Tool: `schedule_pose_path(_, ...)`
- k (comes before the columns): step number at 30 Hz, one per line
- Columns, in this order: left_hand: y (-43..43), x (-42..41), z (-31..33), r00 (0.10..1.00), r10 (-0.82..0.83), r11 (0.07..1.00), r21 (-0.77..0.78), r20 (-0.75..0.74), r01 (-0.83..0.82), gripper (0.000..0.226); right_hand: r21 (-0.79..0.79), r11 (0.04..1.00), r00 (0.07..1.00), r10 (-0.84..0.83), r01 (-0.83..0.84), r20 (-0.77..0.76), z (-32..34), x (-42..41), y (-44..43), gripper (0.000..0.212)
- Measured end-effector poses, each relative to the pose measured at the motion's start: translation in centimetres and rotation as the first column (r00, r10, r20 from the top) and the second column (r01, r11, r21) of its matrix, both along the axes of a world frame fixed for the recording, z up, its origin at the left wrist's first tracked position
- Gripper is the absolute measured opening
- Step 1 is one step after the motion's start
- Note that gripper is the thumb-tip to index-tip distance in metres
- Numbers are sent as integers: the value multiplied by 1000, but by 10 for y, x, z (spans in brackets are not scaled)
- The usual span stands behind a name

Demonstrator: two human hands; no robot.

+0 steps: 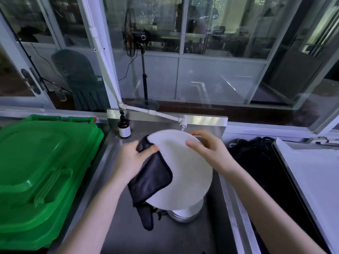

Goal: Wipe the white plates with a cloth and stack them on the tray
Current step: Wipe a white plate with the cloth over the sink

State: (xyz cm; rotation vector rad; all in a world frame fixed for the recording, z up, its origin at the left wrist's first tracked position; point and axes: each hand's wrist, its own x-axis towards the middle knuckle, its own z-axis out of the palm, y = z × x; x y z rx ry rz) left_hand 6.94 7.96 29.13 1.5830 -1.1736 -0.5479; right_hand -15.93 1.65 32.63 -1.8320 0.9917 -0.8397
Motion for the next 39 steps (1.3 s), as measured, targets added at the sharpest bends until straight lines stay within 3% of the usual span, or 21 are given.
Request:
schedule_pose_path(2, -5, -11, 14, 961, -215, 976, 6, 176, 217, 31, -147, 977, 957, 109, -153, -267, 7, 12, -6, 47)
schedule_pose_path(4, -10, -16, 21, 922, -310, 950, 37, 231, 310, 40, -271, 948, 935, 66, -168, -349, 3, 20, -6, 50)
schedule_pose_path(7, -12, -9, 9, 961, -243, 970, 22, 135, 242, 41, -304, 953, 973, -65, -5, -221, -13, 13, -1, 52)
schedule_pose_path(10, -9, 3, -14, 994, -58, 996, 62, -88, 64, 44, -135, 956, 965, -259, 262, 34, -33, 6, 7, 55)
schedule_pose_path(12, -8, 11, -24, 988, -43, 993, 101, -151, 59, 48, -27, 946, 943, -318, 322, 101, -44, 6, 15, 55)
schedule_pose_path(15, -12, 15, -20, 987, -161, 979, 123, -3, 160, 35, -18, 964, 963, -266, 266, 35, -52, 5, 18, 55)
schedule_pose_path(18, -16, 0, -8, 907, -384, 920, 158, 176, 359, 32, -210, 975, 978, -111, 73, -175, -41, 13, 16, 55)
schedule_pose_path(20, -14, -9, -10, 854, -476, 878, 175, 210, 446, 39, -291, 955, 960, -34, -51, -278, -34, 15, 15, 53)
schedule_pose_path(22, -10, -9, -20, 915, -379, 924, 106, 136, 367, 40, -300, 954, 967, -62, -16, -248, -29, 9, 13, 50)
schedule_pose_path(24, -5, -7, -30, 988, -153, 986, 63, -8, 153, 49, -231, 961, 975, -183, 151, -126, -31, 0, 12, 50)
schedule_pose_path(27, -5, -6, -33, 997, -27, 997, 73, -69, 32, 54, -103, 955, 959, -281, 278, -20, -37, -5, 17, 54)
schedule_pose_path(30, -12, -3, -18, 970, -232, 969, 111, 78, 222, 53, -144, 973, 972, -201, 183, -121, -34, -3, 16, 55)
schedule_pose_path(34, -20, -17, -7, 833, -518, 849, 241, 196, 471, 38, -253, 963, 953, 16, -96, -303, -19, 7, 13, 56)
schedule_pose_path(36, -17, -19, -12, 872, -470, 875, 207, 139, 439, 41, -261, 961, 953, 7, -90, -302, -13, 3, 7, 55)
schedule_pose_path(39, -9, -18, -27, 989, -81, 993, 76, -128, 91, 34, -241, 952, 963, -226, 187, -145, -17, -8, 3, 54)
